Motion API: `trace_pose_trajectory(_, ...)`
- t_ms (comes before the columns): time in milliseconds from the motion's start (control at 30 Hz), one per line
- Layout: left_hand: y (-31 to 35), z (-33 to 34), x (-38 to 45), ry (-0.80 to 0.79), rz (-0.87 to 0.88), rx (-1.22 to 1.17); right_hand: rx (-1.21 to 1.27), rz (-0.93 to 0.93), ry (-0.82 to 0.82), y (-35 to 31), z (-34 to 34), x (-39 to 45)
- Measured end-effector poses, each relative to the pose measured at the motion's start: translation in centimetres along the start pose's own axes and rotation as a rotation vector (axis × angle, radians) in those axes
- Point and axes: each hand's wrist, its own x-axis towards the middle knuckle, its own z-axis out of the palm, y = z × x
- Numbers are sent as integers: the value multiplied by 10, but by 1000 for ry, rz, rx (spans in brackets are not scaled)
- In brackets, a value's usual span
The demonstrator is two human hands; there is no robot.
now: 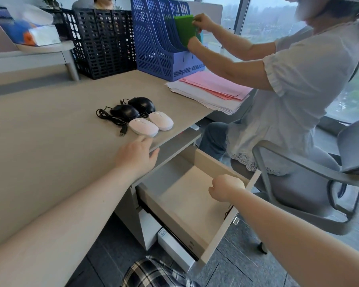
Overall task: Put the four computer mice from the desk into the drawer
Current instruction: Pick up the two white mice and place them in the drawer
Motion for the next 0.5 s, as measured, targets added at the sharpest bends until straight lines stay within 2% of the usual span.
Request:
trace_pose_trajectory(100, -3, -1, 7, 97, -5, 64, 72, -28, 119, -11, -13, 11)
trace_pose_trajectory(167, -5, -1, 14, 120, -50, 55, 178, -33, 258, -21, -28, 17)
trace_pose_trajectory(333, -9, 4, 35, 12, -261, -124, 457, -82, 591, -52, -73, 37)
trace_pose_trajectory(400, -10, 9, 44, 5, -292, -181, 523, -112, 618, -66, -87, 46)
trace_pose_trajectory(500, -15, 15, 57, 5, -329, -243, 529, -184, 572, -85, -105, 64)
